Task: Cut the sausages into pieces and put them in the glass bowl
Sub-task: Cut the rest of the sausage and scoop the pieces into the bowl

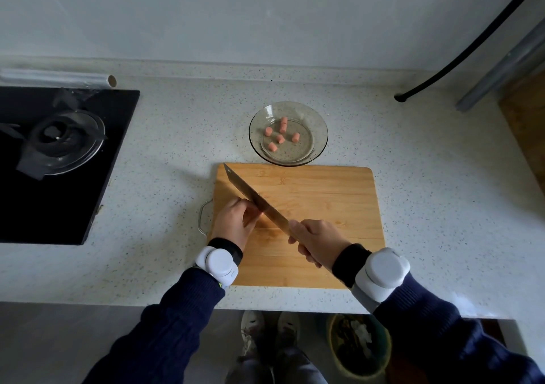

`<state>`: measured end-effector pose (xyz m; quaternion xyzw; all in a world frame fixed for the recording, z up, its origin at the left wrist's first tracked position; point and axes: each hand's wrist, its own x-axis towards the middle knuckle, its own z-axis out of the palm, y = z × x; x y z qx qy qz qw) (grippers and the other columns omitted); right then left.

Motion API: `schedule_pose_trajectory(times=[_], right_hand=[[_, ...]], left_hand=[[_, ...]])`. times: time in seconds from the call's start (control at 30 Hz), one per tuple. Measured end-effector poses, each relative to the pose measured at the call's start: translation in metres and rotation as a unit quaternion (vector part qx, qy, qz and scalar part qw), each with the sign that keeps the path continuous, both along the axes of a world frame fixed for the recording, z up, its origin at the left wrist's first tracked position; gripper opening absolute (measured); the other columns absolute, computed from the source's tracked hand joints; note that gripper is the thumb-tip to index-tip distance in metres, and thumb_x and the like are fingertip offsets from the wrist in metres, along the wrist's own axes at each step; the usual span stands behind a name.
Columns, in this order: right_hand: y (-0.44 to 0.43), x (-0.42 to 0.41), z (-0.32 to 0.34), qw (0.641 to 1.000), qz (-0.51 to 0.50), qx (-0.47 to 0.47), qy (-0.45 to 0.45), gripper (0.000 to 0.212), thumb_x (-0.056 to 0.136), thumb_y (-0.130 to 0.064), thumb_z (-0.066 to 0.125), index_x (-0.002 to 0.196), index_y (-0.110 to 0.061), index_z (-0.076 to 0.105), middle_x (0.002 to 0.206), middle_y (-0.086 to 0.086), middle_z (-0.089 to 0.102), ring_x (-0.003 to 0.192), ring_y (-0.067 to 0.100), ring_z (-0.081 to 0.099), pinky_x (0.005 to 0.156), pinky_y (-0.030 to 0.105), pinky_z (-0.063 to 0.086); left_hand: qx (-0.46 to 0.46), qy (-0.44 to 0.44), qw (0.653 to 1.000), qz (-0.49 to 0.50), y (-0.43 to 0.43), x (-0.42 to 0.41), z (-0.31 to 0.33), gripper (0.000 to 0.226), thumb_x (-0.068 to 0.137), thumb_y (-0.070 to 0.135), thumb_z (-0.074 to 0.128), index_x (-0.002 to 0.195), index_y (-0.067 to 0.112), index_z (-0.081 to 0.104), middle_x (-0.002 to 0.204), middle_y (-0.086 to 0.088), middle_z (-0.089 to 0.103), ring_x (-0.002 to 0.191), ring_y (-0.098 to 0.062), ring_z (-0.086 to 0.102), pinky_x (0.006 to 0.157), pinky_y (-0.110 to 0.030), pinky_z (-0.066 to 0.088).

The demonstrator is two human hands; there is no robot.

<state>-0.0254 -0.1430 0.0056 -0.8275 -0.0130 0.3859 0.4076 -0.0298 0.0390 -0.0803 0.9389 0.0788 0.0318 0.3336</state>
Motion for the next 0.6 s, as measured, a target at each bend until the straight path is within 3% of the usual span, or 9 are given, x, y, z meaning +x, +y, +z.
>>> schedule_pose_trajectory(times=[0.6], right_hand=[[0.000, 0.000, -0.014, 1.000, -0.011, 0.002, 0.025, 0.040, 0.096, -0.041, 0.035, 0.082, -0.012, 0.057, 0.058, -0.002, 0.046, 0.046, 0.010, 0.038, 0.043, 0.022, 0.035]], left_hand=[[-0.019, -0.011, 1.000, 0.016, -0.002, -0.002, -0.003, 0.011, 0.083, 0.015, 0.068, 0.084, 0.005, 0.066, 0.084, -0.006, 0.065, 0.067, -0.011, 0.054, 0.061, -0.019, 0.040]])
